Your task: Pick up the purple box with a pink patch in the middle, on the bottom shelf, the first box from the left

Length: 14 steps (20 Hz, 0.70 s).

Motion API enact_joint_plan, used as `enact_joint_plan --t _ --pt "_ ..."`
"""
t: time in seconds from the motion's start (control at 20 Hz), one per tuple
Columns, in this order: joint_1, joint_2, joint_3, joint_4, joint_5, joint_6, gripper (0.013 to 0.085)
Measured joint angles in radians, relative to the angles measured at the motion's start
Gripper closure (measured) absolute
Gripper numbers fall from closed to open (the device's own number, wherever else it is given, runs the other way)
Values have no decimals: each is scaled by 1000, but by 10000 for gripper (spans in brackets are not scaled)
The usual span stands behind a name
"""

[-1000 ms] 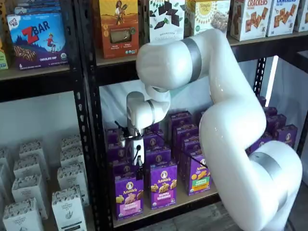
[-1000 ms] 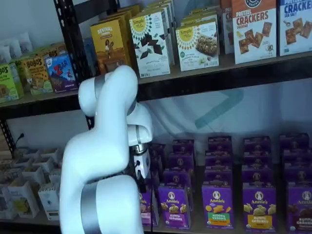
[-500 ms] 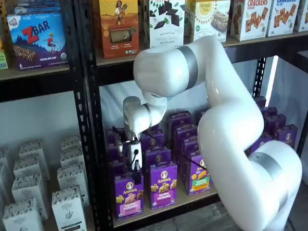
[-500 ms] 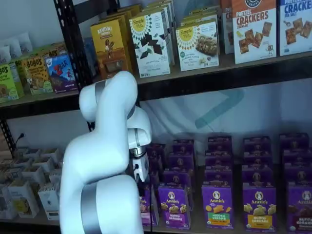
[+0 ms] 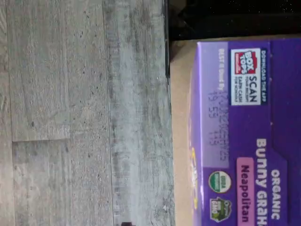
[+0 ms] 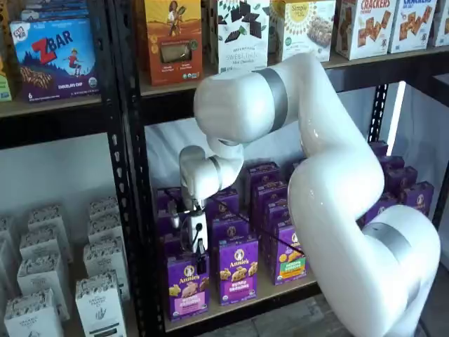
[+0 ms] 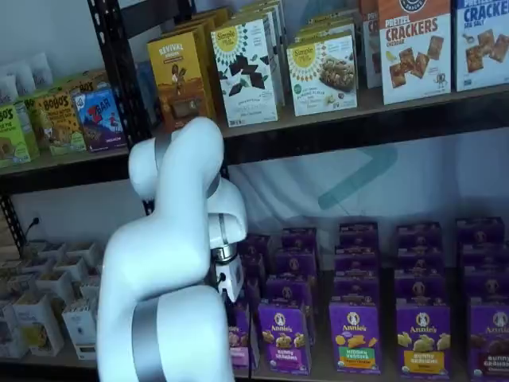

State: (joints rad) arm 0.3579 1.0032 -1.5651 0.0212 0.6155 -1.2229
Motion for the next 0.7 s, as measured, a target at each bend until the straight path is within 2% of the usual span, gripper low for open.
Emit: enact_joint_plan --t 0.7 --pt "3 4 6 -2 -22 4 130"
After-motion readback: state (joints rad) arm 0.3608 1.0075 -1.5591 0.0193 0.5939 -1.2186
